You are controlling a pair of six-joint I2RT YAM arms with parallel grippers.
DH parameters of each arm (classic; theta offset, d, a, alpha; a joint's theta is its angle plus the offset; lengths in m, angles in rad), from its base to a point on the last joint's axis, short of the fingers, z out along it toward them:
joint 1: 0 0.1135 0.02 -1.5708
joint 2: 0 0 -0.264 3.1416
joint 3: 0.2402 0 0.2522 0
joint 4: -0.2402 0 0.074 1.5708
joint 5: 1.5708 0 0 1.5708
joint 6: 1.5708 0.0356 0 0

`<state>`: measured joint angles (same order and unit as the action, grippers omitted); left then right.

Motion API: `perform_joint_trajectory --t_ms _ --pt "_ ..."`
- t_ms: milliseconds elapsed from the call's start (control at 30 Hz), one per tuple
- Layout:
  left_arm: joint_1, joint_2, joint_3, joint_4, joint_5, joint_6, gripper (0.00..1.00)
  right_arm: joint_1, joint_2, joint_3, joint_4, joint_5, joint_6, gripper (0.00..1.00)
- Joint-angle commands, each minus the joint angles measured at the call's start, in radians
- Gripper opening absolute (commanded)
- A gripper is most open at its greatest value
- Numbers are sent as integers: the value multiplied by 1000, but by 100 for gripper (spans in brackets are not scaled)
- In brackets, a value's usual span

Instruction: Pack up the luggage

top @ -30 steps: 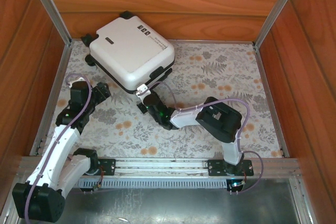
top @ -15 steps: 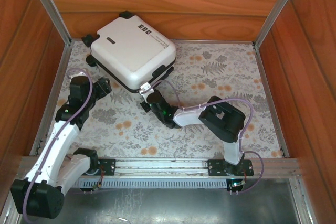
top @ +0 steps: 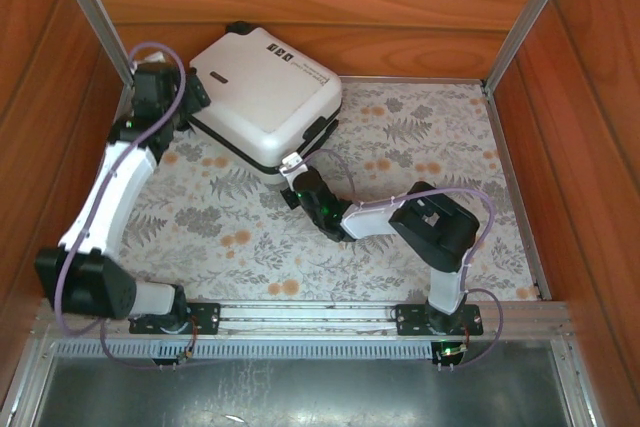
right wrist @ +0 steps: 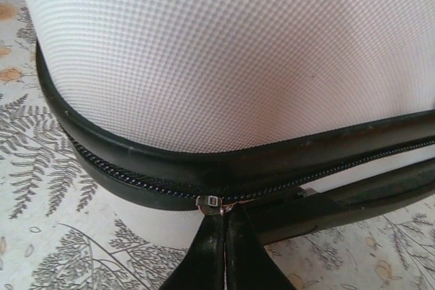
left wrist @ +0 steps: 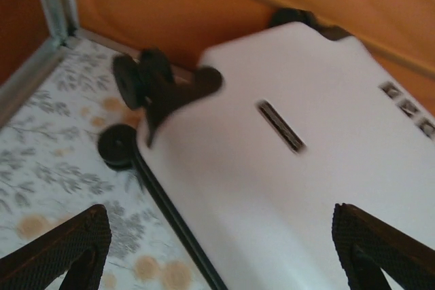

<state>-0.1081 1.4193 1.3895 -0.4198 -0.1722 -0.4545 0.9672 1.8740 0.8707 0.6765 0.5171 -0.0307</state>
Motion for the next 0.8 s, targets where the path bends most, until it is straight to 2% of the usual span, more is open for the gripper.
perform_joint_trajectory --t_ms 0,133,233,267,333,367,467,600,667,767 --pt "111 164 172 -151 10 37 88 -74 -29 -44 -25 108 24 0" --pt "221 352 351 -215 244 -21 88 -99 -60 -78 -27 104 28 0" --pt "246 449 452 -219 336 -66 86 -122 -85 -89 -64 122 48 1" --pt "246 477 492 -223 347 -73 85 -131 -101 -82 -115 130 74 13" --pt "241 528 565 -227 371 -87 83 -152 -137 -56 -255 134 130 46" --pt "236 558 607 -232 370 -90 82 -168 -159 -45 -319 136 158 52" --pt "224 642 726 -246 370 -78 80 -233 -231 -41 -413 120 242 53" --pt "195 751 842 -247 396 -37 79 -378 -302 -7 -506 -8 391 42" --pt "176 796 880 -250 398 -16 78 -467 -303 47 -571 -122 478 44" --pt "157 839 900 -257 399 -4 78 -570 -272 121 -621 -309 538 53"
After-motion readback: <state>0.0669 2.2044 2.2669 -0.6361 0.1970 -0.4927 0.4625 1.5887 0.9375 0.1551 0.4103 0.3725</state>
